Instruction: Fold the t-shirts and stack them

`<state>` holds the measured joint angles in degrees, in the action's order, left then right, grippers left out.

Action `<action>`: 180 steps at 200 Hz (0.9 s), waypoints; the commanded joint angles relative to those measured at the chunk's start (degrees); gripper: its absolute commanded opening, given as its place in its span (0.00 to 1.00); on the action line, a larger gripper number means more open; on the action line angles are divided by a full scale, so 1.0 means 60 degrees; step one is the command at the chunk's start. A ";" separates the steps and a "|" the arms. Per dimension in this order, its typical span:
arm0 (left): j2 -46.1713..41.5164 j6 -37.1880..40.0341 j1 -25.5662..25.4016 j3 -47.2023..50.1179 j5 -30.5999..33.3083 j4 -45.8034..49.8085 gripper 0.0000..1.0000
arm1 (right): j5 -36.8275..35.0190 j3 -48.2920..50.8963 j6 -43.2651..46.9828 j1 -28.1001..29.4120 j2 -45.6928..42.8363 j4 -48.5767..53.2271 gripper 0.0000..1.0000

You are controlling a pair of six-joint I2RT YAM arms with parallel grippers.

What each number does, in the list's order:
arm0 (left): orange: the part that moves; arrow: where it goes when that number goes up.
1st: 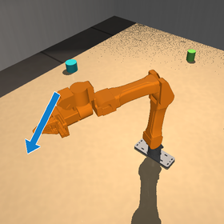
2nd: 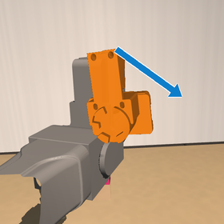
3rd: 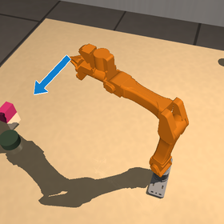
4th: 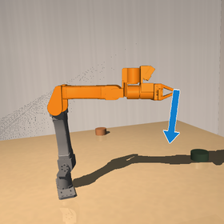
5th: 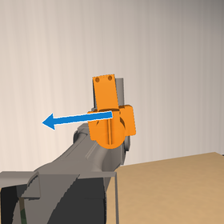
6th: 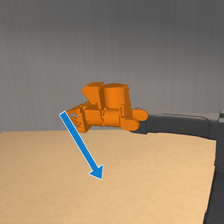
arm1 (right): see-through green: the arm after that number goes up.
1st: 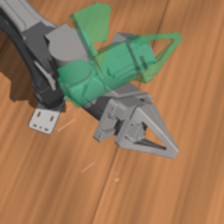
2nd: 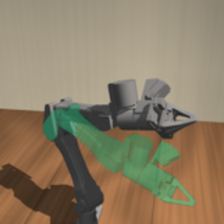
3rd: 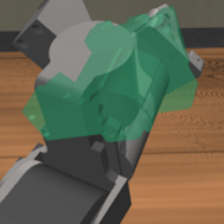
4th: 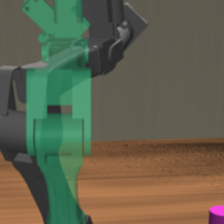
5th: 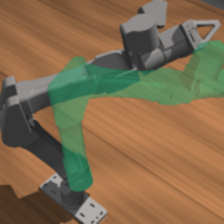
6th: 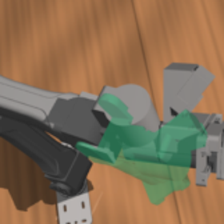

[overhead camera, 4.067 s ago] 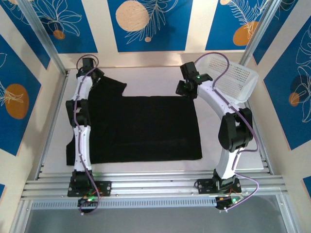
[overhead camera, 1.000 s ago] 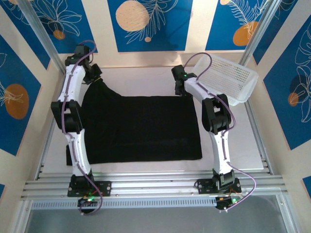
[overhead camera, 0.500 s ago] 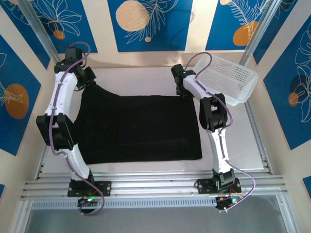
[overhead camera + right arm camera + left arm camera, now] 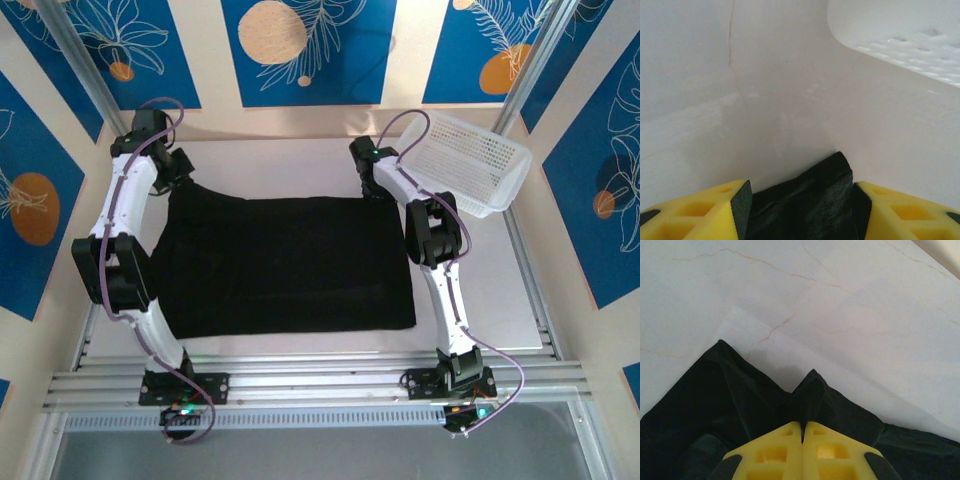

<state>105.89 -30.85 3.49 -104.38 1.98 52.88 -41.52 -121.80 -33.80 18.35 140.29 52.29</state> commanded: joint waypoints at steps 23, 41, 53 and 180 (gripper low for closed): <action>-0.0581 0.0406 0.0073 -0.0077 0.0448 0.0105 0.00 | -0.0138 -0.0095 -0.0410 -0.0167 0.0267 0.0730 0.51; -0.0561 0.0526 0.0081 -0.0158 0.0682 0.0204 0.00 | 0.0145 0.1276 0.0095 -0.0005 -0.0943 -0.0837 0.51; -0.0504 0.0520 0.0143 -0.0166 0.0746 0.0250 0.00 | 0.0445 0.1686 0.0572 0.0150 -0.1513 -0.1585 0.51; -0.0231 0.0338 0.0405 -0.0259 0.0389 0.0164 0.00 | 0.1180 -0.3651 0.1455 -0.1069 0.1763 0.1704 0.43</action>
<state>104.42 -29.41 5.26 -104.40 4.75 53.17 -31.81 -141.43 -22.81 16.56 152.09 55.29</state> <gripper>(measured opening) 0.044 0.433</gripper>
